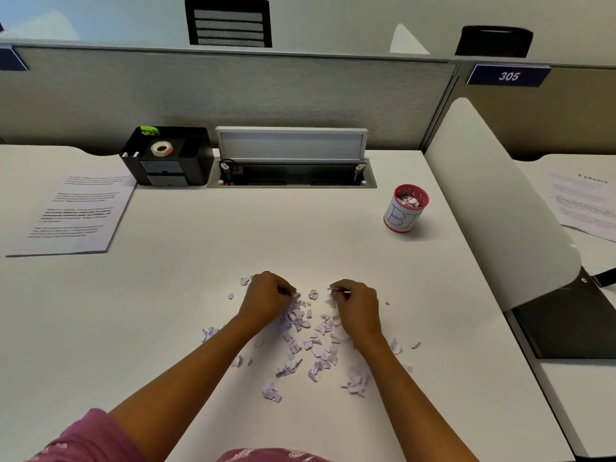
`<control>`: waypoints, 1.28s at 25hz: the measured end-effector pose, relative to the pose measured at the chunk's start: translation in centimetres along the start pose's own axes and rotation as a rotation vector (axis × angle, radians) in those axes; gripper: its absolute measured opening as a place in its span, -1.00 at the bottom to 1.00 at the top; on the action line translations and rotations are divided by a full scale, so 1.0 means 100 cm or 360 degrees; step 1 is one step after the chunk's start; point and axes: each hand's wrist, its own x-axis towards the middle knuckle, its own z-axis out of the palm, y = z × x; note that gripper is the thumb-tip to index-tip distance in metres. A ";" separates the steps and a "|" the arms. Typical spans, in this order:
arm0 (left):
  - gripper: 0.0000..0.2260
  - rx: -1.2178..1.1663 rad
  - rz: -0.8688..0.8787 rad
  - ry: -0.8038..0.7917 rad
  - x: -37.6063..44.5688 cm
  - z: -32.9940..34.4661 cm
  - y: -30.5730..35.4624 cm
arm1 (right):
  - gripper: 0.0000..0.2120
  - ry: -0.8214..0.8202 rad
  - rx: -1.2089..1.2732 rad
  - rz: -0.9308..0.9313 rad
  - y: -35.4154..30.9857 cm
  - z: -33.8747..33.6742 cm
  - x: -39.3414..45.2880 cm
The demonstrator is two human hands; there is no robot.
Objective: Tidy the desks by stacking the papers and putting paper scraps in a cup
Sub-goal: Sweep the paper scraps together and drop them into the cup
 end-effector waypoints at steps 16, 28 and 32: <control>-0.87 -0.0548 0.0097 0.0063 0.005 0.012 0.091 | -0.80 -0.0285 0.2457 0.1354 -0.016 -0.002 0.024; -0.67 -0.0744 0.0261 -0.0024 0.012 0.037 0.097 | -0.75 -0.0132 0.2697 0.1308 -0.011 -0.006 0.043; -0.75 -0.0620 0.0221 0.0261 0.035 0.032 0.074 | -0.77 0.0026 0.2875 0.1363 -0.003 -0.015 0.057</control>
